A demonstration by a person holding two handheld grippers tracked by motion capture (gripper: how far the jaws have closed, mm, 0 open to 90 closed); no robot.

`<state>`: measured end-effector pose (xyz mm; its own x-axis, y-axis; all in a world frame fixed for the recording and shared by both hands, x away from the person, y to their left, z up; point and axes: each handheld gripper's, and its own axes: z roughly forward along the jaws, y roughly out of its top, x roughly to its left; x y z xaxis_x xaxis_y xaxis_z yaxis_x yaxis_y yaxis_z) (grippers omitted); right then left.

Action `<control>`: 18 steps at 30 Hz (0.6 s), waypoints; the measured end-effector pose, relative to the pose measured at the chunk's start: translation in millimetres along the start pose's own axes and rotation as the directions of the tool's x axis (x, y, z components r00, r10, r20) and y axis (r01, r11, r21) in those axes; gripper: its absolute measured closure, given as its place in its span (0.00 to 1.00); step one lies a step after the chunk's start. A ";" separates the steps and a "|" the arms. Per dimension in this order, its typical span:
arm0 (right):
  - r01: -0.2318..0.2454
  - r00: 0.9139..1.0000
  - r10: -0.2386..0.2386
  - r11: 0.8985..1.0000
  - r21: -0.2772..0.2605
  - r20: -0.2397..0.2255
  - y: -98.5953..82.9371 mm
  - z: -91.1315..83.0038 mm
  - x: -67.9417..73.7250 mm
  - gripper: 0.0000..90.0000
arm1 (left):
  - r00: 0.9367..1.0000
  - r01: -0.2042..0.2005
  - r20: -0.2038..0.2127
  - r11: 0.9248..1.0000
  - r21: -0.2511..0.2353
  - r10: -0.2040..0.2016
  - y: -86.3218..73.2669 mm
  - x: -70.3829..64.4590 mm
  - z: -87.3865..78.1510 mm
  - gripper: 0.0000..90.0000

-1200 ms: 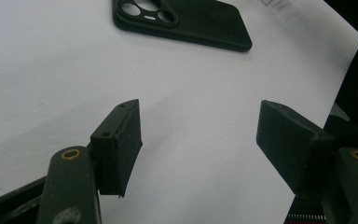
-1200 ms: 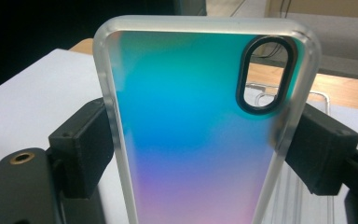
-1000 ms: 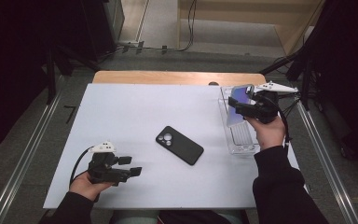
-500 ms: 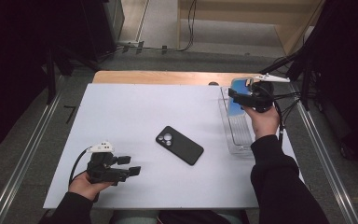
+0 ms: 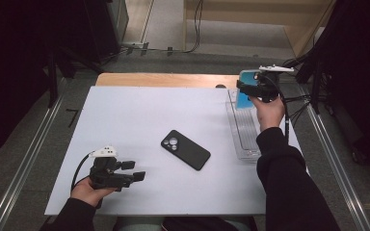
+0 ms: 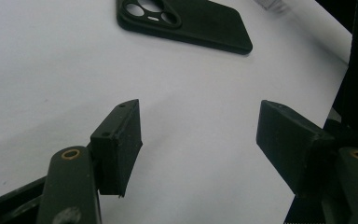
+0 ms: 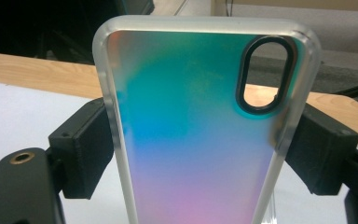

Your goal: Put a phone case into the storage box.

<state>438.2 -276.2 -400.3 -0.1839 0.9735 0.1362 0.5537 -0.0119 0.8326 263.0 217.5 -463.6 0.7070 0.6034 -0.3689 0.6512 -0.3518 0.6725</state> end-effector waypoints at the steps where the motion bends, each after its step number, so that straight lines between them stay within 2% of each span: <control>1: 0.001 1.000 -0.001 1.000 0.001 0.007 1.4 2.3 -0.9 0.17 | 1.000 0.001 0.000 1.000 -0.002 -0.001 -0.1 0.1 0.0 0.34; 8: -0.006 0.999 0.006 1.000 -0.003 0.037 9.8 17.3 -7.2 0.17 | 1.000 0.002 -0.003 1.000 -0.009 -0.002 -0.5 0.2 -0.7 0.34; 18: -0.019 0.999 0.021 0.999 -0.029 0.044 9.8 41.4 -12.3 0.17 | 1.000 0.002 -0.012 1.000 -0.001 -0.002 -1.1 0.9 -0.3 0.34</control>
<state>479.5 -278.8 -415.9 -0.1362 0.9822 0.1295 0.5337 -0.0373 0.8448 262.8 218.7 -464.4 0.7023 0.6124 -0.3630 0.6525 -0.3499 0.6721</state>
